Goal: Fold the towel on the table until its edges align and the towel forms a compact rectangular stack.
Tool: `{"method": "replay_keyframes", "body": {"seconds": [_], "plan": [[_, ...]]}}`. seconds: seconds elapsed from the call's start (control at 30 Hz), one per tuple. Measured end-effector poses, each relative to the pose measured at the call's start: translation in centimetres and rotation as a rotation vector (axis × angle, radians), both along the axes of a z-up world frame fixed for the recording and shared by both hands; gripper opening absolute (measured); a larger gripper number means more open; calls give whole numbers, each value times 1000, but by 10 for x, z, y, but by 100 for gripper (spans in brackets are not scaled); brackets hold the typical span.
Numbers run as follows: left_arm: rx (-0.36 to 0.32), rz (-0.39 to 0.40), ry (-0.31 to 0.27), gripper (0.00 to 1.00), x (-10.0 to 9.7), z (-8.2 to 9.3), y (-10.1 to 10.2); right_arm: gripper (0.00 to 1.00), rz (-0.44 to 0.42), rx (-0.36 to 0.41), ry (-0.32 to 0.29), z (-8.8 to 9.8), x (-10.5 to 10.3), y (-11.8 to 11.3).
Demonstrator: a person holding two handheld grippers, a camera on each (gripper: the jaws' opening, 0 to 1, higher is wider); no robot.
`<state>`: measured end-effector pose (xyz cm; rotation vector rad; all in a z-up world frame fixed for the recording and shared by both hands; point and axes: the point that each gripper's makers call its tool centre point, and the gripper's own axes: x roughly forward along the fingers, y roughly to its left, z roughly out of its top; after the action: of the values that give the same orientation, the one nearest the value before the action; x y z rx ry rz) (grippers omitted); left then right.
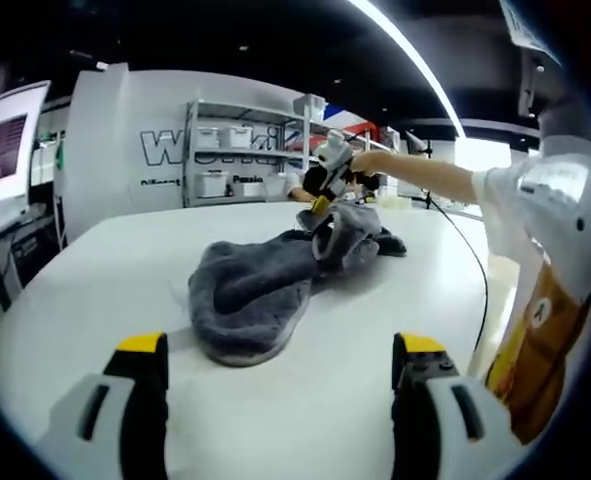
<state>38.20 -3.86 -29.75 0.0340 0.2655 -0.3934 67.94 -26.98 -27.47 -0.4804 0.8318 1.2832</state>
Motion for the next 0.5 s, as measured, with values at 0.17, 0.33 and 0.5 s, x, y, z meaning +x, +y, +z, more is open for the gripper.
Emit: {"method": "replay_keyframes", "body": {"seconds": [0.17, 0.33, 0.5], "plan": [[-2, -9, -13, 97, -1, 4, -4, 4, -67, 18, -42, 19, 6, -26], [3, -23, -18, 97, -1, 7, -9, 4, -143, 34, -91, 34, 11, -53], [8, -35, -23, 97, -3, 9, -13, 4, -236, 50, -153, 47, 23, -74]]}}
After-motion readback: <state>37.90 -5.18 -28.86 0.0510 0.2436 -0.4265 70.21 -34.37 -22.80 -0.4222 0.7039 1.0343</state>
